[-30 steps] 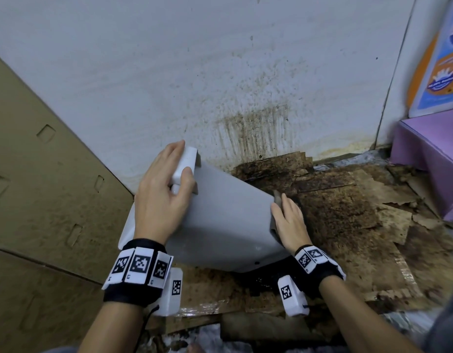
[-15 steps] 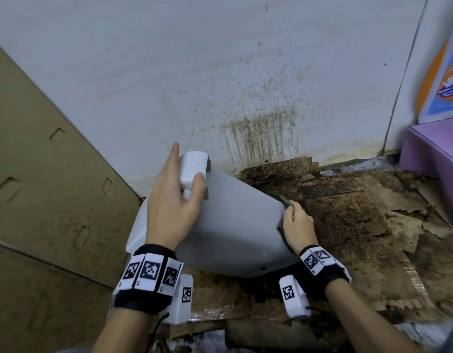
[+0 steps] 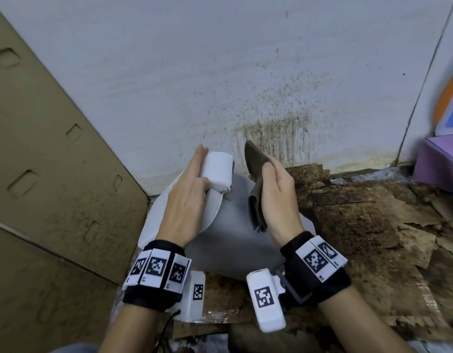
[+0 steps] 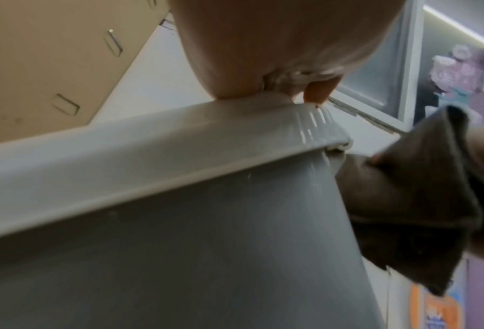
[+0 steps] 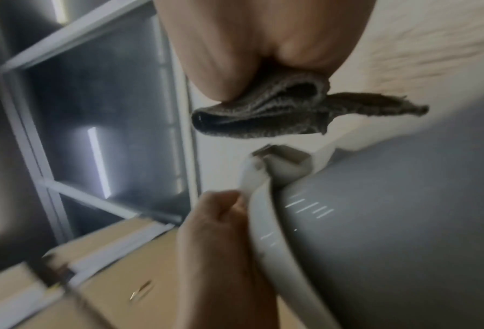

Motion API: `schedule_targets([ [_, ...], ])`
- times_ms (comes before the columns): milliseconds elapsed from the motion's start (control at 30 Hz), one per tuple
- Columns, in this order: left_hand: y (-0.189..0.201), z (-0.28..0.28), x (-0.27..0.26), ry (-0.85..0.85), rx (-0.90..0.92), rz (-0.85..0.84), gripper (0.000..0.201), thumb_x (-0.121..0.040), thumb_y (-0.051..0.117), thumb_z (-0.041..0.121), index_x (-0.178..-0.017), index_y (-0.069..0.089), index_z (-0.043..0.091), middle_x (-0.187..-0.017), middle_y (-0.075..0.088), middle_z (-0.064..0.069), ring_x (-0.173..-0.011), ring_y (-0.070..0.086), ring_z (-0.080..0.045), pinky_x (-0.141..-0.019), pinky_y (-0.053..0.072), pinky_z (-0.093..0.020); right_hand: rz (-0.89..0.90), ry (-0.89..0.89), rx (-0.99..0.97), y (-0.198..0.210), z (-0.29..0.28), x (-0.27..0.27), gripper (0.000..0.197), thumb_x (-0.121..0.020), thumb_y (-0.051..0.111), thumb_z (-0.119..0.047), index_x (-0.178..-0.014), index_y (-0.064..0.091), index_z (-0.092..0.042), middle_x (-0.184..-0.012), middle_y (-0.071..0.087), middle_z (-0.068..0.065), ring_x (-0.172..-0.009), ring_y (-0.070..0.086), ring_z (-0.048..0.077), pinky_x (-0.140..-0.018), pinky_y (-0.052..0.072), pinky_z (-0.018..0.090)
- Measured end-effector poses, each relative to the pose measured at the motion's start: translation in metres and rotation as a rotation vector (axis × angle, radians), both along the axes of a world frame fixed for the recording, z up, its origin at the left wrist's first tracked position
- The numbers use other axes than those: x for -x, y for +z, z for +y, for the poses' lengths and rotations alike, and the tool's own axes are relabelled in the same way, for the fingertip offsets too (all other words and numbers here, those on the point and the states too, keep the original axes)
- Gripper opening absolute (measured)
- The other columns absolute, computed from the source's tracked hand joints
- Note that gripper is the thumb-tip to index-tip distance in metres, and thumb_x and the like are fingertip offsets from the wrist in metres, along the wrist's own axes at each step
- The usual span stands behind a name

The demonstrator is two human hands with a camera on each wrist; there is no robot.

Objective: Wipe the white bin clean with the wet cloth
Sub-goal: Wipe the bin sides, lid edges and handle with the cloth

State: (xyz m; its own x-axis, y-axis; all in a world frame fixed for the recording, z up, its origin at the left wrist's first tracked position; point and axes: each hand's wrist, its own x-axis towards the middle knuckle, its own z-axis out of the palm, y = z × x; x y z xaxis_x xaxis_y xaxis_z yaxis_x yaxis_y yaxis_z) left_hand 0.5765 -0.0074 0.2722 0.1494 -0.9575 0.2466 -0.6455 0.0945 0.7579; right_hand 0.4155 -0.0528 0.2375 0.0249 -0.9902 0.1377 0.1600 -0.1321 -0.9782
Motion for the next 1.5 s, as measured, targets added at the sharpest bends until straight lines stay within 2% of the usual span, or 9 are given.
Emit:
schedule_targets([
  [67, -0.001, 0.001, 0.0, -0.027, 0.01, 0.093, 0.069, -0.097, 0.036, 0.016, -0.162, 0.023, 0.033, -0.159, 0.036, 0.028, -0.137, 0.035, 0.018, -0.113, 0.031, -0.023, -0.005, 0.047, 0.113, 0.02, 0.011, -0.004, 0.036, -0.11, 0.033, -0.022, -0.137, 0.056, -0.027, -0.1, 0.065, -0.02, -0.095, 0.06, 0.003, -0.084, 0.046, 0.016],
  [167, -0.001, 0.004, 0.0, -0.017, 0.033, 0.231, 0.067, -0.099, 0.036, 0.008, -0.161, 0.026, 0.029, -0.158, 0.042, 0.023, -0.139, 0.038, 0.014, -0.115, 0.033, -0.025, 0.114, 0.111, 0.263, 0.032, 0.022, -0.015, 0.038, -0.11, 0.033, -0.021, -0.142, 0.052, -0.027, -0.091, 0.068, -0.011, -0.07, 0.059, 0.006, -0.063, 0.047, 0.021],
  [267, -0.001, 0.005, 0.002, -0.009, 0.036, 0.303, 0.065, -0.099, 0.036, 0.009, -0.161, 0.028, 0.028, -0.157, 0.043, 0.019, -0.14, 0.038, 0.012, -0.112, 0.033, -0.015, 0.309, 0.156, 0.351, 0.023, 0.024, -0.023, 0.042, -0.11, 0.031, -0.024, -0.15, 0.043, -0.022, -0.14, 0.056, -0.004, -0.125, 0.053, 0.0, -0.102, 0.045, 0.021],
  [333, -0.001, 0.005, 0.002, 0.003, 0.029, 0.316, 0.065, -0.1, 0.036, 0.009, -0.161, 0.026, 0.028, -0.157, 0.044, 0.018, -0.139, 0.038, 0.013, -0.108, 0.033, -0.008, 0.451, 0.154, 0.406, 0.019, 0.027, -0.025, 0.042, -0.11, 0.031, -0.022, -0.151, 0.04, -0.02, -0.161, 0.034, -0.005, -0.152, 0.019, 0.002, -0.12, 0.018, 0.014],
  [533, -0.003, 0.002, 0.004, -0.021, 0.051, 0.313, 0.065, -0.098, 0.035, 0.014, -0.162, 0.025, 0.024, -0.155, 0.046, 0.018, -0.137, 0.043, 0.01, -0.112, 0.035, -0.019, 0.577, 0.105, 0.534, 0.007, 0.037, -0.017, 0.041, -0.109, 0.033, -0.015, -0.149, 0.041, -0.014, -0.163, 0.029, -0.003, -0.154, 0.009, 0.001, -0.122, 0.013, 0.015],
  [800, -0.003, 0.002, 0.005, -0.042, 0.042, 0.293, 0.068, -0.094, 0.038, 0.023, -0.161, 0.026, 0.028, -0.152, 0.049, 0.022, -0.098, 0.056, 0.02, -0.097, 0.043, -0.019, 0.734, 0.061, 0.61, 0.007, 0.041, -0.015, 0.043, -0.107, 0.033, -0.018, -0.149, 0.042, -0.01, -0.162, 0.033, 0.005, -0.154, 0.017, 0.012, -0.124, 0.02, 0.028],
  [1133, 0.001, 0.003, 0.011, -0.06, 0.012, 0.273, 0.069, -0.095, 0.035, 0.022, -0.162, 0.021, 0.028, -0.156, 0.045, 0.019, -0.112, 0.049, 0.026, -0.092, 0.036, -0.003, 0.768, 0.012, 0.665, -0.002, 0.048, -0.008, 0.046, -0.107, 0.033, -0.015, -0.152, 0.037, -0.009, -0.162, 0.032, 0.005, -0.155, 0.018, 0.015, -0.124, 0.021, 0.032],
  [1367, 0.004, 0.005, 0.022, -0.058, -0.012, 0.235, 0.068, -0.093, 0.032, 0.03, -0.16, 0.02, 0.035, -0.155, 0.04, 0.026, -0.124, 0.046, 0.017, -0.101, 0.034, -0.016, 0.618, 0.07, 0.477, 0.006, 0.028, -0.008, 0.045, -0.11, 0.032, -0.021, -0.155, 0.036, -0.014, -0.165, 0.024, -0.004, -0.154, 0.013, 0.004, -0.121, 0.011, 0.012],
  [1500, 0.005, 0.003, 0.03, -0.072, -0.017, 0.175, 0.071, -0.09, 0.032, 0.034, -0.16, 0.022, 0.03, -0.16, 0.039, 0.016, -0.134, 0.044, -0.003, -0.102, 0.035, -0.021, 0.532, 0.107, 0.323, 0.018, 0.011, -0.004, 0.048, -0.11, 0.03, -0.028, -0.157, 0.032, -0.016, -0.167, 0.021, -0.001, -0.153, 0.017, 0.005, -0.124, 0.018, 0.027],
])
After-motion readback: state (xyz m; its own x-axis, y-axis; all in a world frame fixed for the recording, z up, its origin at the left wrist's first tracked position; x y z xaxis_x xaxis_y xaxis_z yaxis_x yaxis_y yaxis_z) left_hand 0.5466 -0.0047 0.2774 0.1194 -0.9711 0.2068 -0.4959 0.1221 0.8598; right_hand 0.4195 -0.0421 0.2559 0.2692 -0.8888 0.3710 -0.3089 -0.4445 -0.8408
